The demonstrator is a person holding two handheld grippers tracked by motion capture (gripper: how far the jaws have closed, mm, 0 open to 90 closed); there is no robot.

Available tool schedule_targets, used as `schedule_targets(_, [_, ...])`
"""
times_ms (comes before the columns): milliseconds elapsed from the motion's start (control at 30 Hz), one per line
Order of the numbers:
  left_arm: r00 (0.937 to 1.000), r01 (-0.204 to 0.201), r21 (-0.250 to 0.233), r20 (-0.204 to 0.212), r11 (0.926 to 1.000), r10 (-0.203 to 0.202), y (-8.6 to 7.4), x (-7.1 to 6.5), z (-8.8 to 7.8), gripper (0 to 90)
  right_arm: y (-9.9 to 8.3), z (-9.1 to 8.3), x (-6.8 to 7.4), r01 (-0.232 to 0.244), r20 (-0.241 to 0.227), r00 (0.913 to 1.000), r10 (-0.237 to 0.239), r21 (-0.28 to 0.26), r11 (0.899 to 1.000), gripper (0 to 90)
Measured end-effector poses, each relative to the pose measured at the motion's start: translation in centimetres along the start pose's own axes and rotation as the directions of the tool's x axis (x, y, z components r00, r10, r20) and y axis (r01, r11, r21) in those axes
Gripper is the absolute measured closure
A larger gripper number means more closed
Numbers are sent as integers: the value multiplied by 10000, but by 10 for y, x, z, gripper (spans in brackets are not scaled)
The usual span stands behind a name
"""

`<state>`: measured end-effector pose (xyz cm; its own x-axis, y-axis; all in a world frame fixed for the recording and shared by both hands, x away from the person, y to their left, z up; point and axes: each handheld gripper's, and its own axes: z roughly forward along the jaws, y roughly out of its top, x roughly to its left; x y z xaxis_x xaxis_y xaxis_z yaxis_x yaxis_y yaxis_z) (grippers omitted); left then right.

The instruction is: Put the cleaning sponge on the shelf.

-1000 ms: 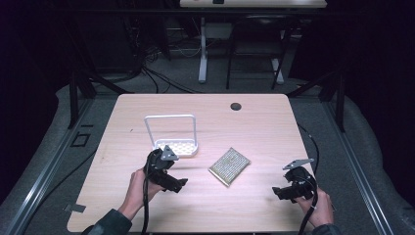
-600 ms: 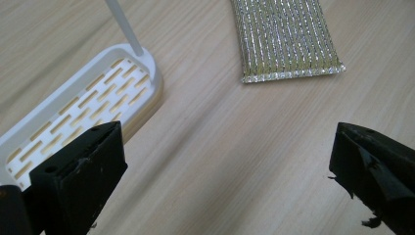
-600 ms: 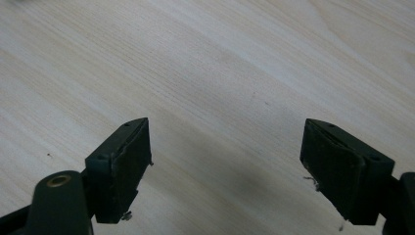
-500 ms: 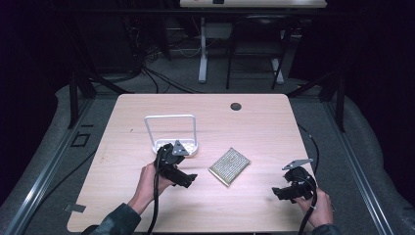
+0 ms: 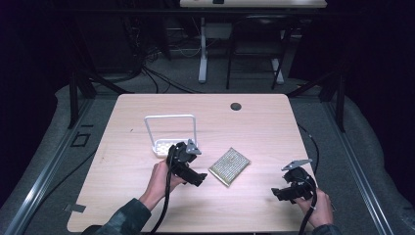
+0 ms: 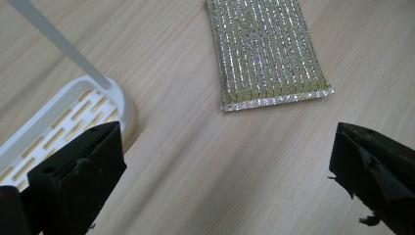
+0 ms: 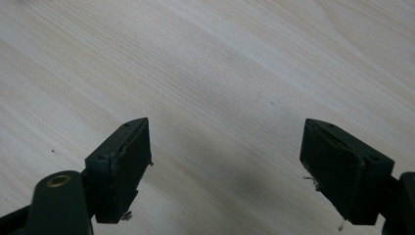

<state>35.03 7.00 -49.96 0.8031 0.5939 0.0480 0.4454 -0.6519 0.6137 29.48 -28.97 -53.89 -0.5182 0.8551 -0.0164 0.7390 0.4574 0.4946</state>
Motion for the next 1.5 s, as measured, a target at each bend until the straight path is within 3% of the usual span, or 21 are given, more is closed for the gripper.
schedule_targets(400, [9992,-79,267,402,9996,68,18,-10,22,0,-1,-1,-2,-27,28,10000,27,-79,10000,189])
schedule_targets(567, [9985,43,167,538,9999,-52,25,-14,32,0,-1,0,0,25,15,10000,-25,-33,10000,190])
schedule_targets(800, [9970,-73,483,772,9988,35,36,-20,48,0,-1,1,-1,-6,-12,10000,6,-92,10000,190])
schedule_targets(1000, [9974,-112,754,723,9971,57,46,-26,63,0,-1,0,-1,27,-4,10000,-27,-107,9999,190])
schedule_targets(1267, [9967,374,1027,684,9940,-445,55,-26,87,0,-1,0,-1,29,-70,10000,-30,-31,10000,190])
schedule_targets(1500, [9956,431,1515,761,9875,-551,59,-26,109,0,-1,0,-1,32,-54,10000,-32,-33,10000,190])
